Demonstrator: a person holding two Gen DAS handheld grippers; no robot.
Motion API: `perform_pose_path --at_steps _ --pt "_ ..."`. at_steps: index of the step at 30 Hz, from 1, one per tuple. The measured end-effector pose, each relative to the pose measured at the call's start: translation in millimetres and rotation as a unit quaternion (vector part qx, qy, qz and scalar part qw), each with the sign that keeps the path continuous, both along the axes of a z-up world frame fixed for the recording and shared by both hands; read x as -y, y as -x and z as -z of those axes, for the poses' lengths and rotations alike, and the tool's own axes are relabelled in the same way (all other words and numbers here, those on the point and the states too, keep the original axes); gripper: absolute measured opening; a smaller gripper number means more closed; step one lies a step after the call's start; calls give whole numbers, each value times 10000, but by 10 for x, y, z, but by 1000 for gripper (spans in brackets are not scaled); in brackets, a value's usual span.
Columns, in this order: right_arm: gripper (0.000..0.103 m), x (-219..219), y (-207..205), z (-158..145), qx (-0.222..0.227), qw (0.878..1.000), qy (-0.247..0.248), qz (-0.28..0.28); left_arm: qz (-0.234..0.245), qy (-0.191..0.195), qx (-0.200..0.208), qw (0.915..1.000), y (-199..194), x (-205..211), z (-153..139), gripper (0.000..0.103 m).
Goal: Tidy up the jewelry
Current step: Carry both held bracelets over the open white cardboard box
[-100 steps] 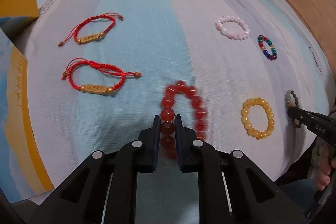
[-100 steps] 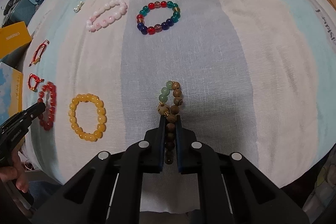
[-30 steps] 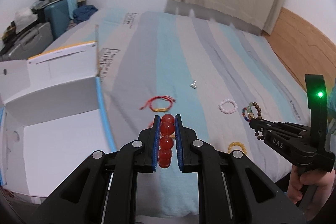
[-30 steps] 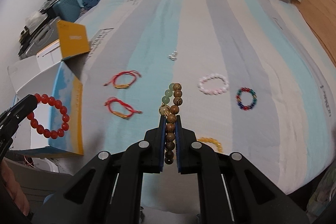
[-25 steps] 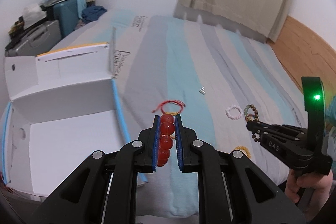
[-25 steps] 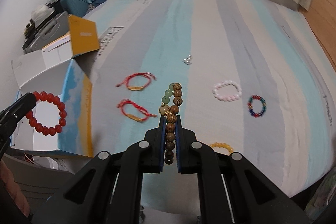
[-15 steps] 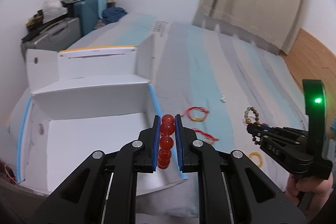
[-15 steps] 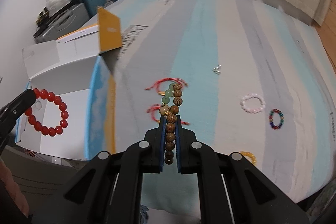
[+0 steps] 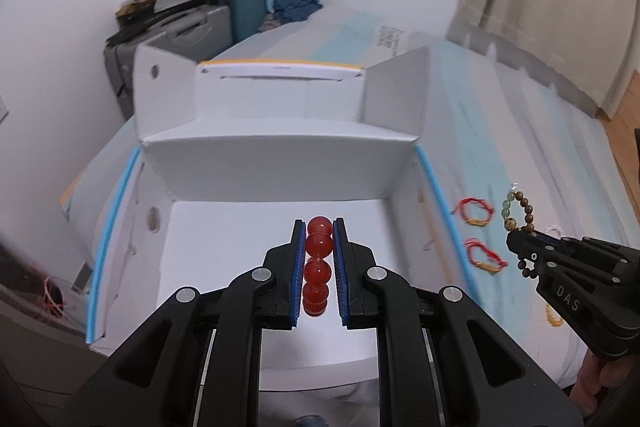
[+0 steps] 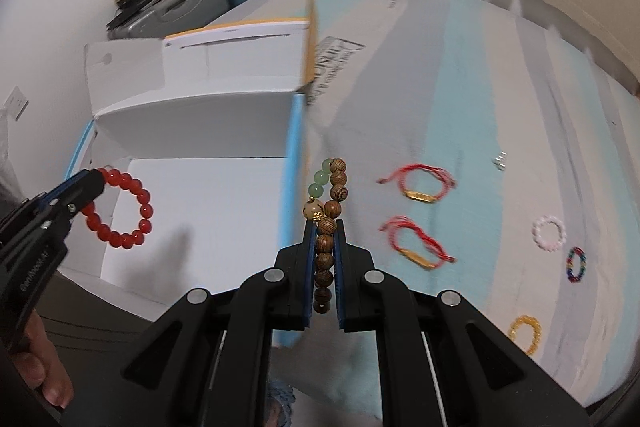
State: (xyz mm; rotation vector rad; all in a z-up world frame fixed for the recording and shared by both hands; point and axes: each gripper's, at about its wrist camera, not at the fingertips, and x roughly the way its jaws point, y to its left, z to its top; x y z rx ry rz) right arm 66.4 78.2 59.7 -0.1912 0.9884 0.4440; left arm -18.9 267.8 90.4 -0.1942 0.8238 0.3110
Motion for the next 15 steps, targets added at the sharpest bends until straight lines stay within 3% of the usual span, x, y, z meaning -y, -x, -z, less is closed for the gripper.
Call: perform_pose_path --at_steps 15 --pt "7 -859 64 486 -519 9973 83 -510 -548 37 -622 9966 133 -729 382 13"
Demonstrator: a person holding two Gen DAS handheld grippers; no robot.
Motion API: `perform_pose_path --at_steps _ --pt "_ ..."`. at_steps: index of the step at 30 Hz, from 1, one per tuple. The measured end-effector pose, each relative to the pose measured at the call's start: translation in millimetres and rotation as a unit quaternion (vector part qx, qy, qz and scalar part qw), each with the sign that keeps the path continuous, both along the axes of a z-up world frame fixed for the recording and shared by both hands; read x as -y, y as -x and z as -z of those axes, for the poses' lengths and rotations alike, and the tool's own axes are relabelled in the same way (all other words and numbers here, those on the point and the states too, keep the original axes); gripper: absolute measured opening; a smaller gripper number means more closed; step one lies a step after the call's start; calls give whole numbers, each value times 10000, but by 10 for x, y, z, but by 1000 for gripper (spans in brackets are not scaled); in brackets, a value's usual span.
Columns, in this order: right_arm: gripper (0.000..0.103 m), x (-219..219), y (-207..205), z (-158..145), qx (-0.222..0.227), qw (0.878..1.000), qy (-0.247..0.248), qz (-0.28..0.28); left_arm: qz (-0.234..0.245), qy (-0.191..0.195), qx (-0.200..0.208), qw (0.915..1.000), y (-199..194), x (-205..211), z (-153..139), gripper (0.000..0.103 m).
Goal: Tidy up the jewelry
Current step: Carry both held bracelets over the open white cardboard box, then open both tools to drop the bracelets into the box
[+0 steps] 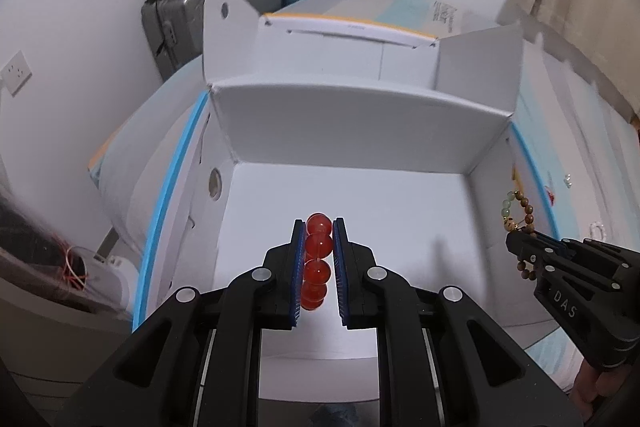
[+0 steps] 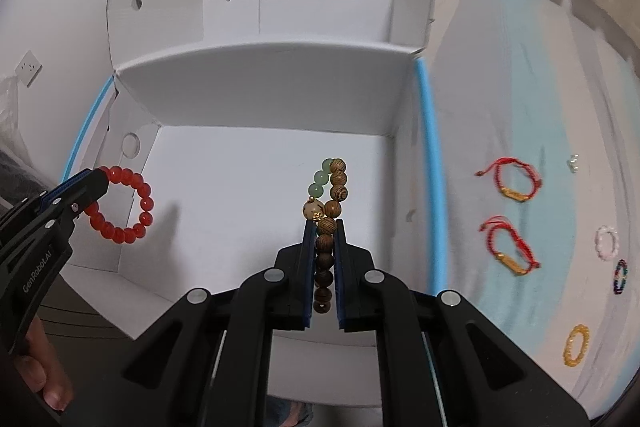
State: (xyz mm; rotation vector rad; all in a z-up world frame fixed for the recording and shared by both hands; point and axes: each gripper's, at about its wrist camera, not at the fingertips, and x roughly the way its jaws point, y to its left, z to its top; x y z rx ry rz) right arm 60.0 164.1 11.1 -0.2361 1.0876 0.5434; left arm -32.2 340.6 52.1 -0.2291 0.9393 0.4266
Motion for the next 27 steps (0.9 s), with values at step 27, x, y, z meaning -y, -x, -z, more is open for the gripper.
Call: perform_pose_path --at_steps 27 --pt "27 -334 37 300 -238 9990 383 -59 -378 53 -429 9984 -75 -280 290 26"
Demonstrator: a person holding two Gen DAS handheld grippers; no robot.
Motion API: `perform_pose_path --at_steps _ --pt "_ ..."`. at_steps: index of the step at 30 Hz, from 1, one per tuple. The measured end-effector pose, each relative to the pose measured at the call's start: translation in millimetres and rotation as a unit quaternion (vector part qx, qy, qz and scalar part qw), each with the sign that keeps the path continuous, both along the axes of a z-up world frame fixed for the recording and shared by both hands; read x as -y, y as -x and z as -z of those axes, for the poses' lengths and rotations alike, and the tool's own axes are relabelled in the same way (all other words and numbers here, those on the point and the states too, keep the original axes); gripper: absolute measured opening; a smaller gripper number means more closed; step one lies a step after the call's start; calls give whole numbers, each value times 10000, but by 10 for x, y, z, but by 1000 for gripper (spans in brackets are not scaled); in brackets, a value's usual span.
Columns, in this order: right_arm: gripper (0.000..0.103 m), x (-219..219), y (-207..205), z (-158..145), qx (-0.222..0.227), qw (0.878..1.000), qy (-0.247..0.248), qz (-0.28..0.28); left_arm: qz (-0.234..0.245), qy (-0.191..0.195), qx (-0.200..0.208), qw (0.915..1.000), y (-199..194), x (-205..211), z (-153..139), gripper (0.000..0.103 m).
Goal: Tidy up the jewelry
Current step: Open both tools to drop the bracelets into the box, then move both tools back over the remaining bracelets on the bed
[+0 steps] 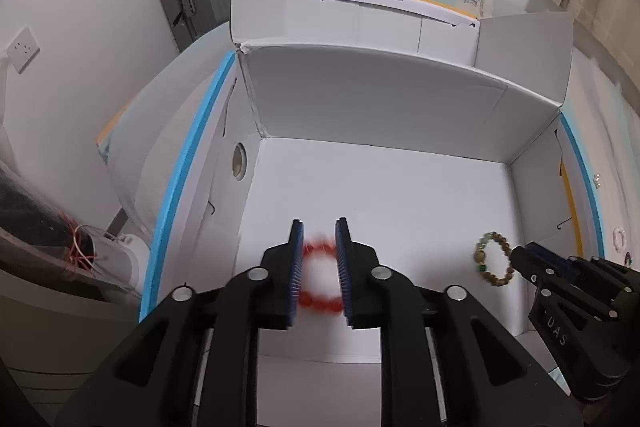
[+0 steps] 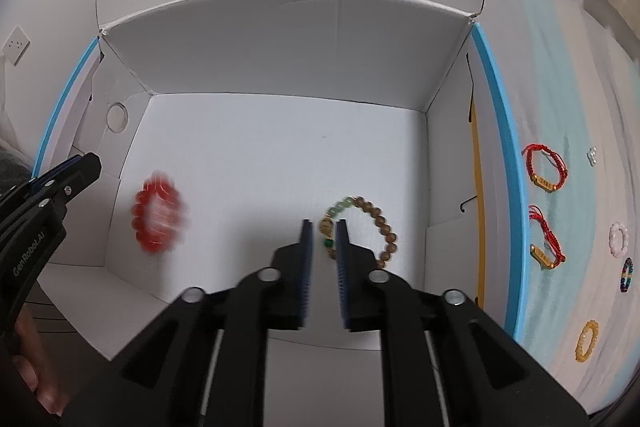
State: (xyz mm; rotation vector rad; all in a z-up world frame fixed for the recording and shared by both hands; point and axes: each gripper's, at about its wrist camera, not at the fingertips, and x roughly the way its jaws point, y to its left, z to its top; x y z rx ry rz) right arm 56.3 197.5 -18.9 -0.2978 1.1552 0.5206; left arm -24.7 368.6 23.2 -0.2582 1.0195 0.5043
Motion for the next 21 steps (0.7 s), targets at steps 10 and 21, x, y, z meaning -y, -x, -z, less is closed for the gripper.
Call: perform_pose_path --at_steps 10,21 --pt "72 137 50 -293 436 9989 -133 104 -123 -376 178 9991 44 58 -178 75" --pt "90 386 -12 -523 678 9968 -296 302 -31 -379 392 9985 30 196 -346 92"
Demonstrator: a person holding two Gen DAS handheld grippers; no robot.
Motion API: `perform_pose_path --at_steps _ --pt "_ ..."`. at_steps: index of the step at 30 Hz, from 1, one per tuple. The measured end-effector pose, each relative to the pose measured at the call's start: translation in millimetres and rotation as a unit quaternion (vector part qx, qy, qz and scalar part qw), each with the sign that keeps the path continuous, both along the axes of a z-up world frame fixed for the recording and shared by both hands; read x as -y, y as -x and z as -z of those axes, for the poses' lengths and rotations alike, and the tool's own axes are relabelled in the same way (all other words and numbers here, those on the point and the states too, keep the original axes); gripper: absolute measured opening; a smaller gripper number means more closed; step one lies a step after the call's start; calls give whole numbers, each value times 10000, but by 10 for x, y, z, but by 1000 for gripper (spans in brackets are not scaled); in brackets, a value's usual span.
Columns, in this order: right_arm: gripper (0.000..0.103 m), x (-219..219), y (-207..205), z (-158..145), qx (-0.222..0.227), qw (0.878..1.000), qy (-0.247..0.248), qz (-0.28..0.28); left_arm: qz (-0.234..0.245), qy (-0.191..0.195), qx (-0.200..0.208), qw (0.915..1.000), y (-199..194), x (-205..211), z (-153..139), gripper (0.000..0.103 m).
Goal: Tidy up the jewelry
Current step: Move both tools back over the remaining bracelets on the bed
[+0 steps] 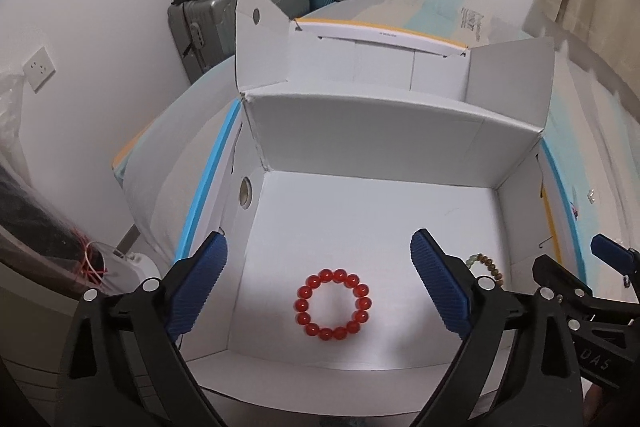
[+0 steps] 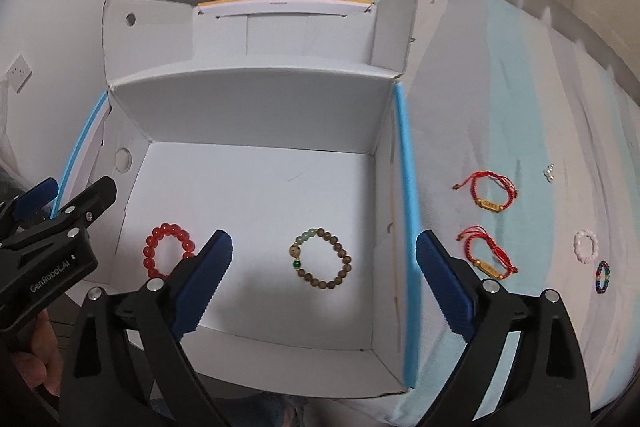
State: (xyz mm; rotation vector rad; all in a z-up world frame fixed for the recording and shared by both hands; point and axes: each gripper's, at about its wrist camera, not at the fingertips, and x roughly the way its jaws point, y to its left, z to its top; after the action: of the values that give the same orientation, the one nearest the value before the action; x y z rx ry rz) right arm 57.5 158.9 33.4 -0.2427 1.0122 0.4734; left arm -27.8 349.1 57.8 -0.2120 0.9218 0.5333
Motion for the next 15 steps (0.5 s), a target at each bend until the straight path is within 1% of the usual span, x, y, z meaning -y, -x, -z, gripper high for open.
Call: perform_pose_path --at_steps 2,3,7,15 --pt "95 64 -6 -24 7 10000 -31 20 52 -34 38 10000 -16 59 -38 95" --pt "95 95 -7 -43 32 10000 -33 41 89 -44 61 9999 -25 88 -54 96" --pt "95 253 -24 -119 68 9998 -112 119 279 -97 108 9995 -96 256 -93 97" --pt "95 590 -37 -238 182 9993 -108 293 571 -37 222 9981 -215 528 -171 97"
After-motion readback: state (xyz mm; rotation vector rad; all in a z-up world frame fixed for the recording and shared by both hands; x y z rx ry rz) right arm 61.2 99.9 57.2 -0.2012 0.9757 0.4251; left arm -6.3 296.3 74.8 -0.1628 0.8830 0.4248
